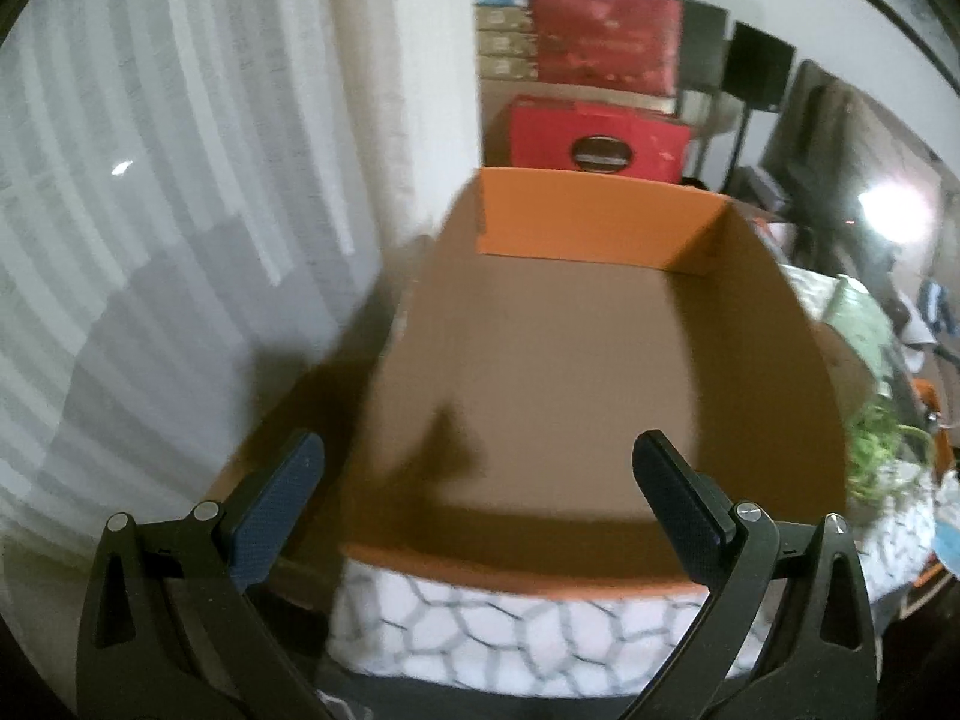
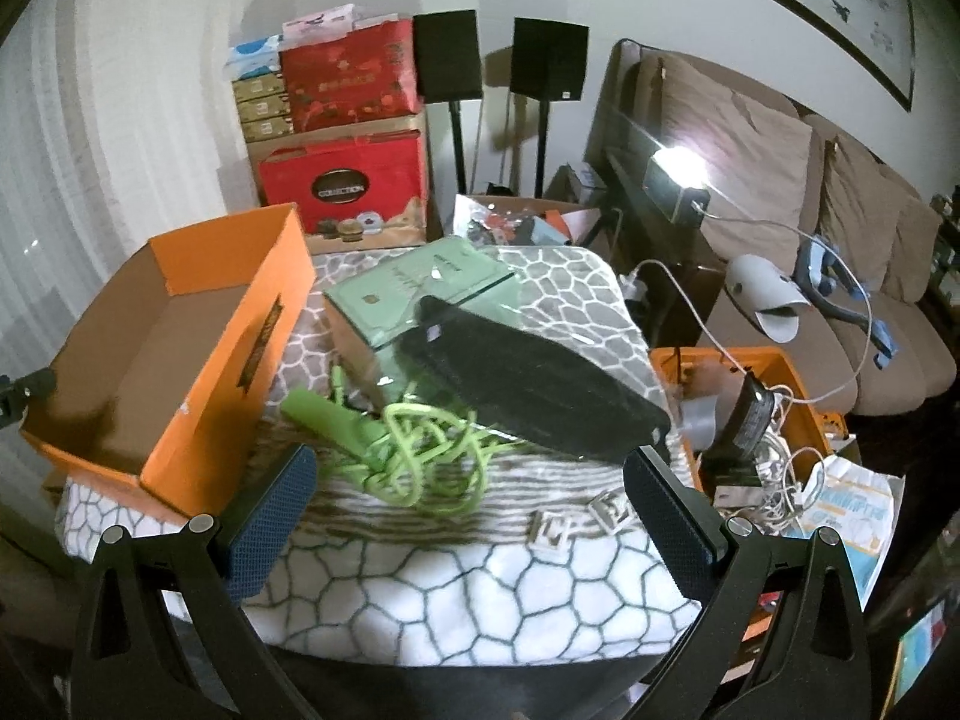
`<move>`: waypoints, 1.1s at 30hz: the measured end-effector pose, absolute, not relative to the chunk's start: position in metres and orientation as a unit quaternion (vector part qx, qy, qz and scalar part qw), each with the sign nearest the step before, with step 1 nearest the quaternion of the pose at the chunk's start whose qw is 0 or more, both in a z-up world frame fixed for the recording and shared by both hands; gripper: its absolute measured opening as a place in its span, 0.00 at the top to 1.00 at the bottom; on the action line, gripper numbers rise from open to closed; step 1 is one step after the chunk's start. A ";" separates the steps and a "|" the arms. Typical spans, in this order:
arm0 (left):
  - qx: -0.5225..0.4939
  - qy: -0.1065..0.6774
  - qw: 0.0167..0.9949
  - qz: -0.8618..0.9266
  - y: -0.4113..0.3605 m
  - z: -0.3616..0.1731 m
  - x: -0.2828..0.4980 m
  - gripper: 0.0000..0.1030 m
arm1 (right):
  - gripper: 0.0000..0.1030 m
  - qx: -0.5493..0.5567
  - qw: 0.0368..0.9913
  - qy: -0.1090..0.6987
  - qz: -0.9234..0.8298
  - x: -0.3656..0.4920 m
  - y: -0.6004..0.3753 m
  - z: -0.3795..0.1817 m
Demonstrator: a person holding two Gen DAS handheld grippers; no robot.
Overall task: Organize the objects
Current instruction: 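Grasp the side wall of the orange cardboard box with the left gripper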
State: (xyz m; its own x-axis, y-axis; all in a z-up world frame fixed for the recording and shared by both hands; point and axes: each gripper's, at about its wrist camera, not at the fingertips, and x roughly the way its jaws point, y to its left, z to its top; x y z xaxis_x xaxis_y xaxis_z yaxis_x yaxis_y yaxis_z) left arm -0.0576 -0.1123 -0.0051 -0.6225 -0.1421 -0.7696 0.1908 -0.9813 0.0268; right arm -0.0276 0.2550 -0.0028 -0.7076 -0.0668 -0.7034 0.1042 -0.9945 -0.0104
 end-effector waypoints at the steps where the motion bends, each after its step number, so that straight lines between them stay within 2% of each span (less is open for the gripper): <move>1: 0.427 0.029 0.099 -0.898 -0.121 -0.008 -0.062 0.03 | 0.00 0.381 0.045 0.022 -0.923 -0.030 0.258 -0.003; 5: 0.445 0.037 0.105 -0.888 -0.142 -0.020 -0.075 0.05 | 0.00 0.385 0.044 0.012 -0.922 -0.037 0.266 -0.003; 8: 0.464 0.041 0.099 -0.879 -0.151 -0.029 -0.083 0.13 | 0.00 0.389 0.051 0.011 -0.920 -0.040 0.272 -0.005; 10: 0.474 0.041 0.097 -0.874 -0.156 -0.033 -0.085 0.24 | 0.00 0.391 0.054 0.008 -0.919 -0.042 0.276 -0.005; 14: 0.496 0.051 0.085 -0.863 -0.160 -0.044 -0.089 0.38 | 0.00 0.395 0.049 0.003 -0.917 -0.050 0.284 -0.005; 16: 0.503 0.053 0.079 -0.859 -0.163 -0.049 -0.091 0.51 | 0.00 0.398 0.048 -0.001 -0.916 -0.055 0.290 -0.005; 17: 0.507 0.053 0.078 -0.857 -0.163 -0.052 -0.093 0.54 | 0.00 0.399 0.046 -0.003 -0.916 -0.057 0.292 -0.006; 22: 0.523 0.050 0.069 -0.848 -0.163 -0.062 -0.099 0.88 | 0.00 0.402 0.036 -0.002 -0.915 -0.070 0.305 -0.010; 23: 0.527 0.051 0.066 -0.846 -0.163 -0.064 -0.100 0.91 | 0.00 0.403 0.035 0.001 -0.914 -0.072 0.308 -0.011; 33: 0.522 0.060 0.053 -0.849 -0.166 -0.067 -0.098 0.93 | 0.00 0.434 0.024 -0.029 -0.900 -0.092 0.342 -0.029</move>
State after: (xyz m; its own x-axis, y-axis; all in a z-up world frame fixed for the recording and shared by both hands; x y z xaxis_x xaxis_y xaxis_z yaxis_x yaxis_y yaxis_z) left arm -0.0984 -0.1661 -0.0669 -0.4485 -0.0273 -0.8934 0.1522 -0.9873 -0.0463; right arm -0.0918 0.3416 -0.0288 -0.6225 -0.0684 -0.7796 0.0173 -0.9971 0.0738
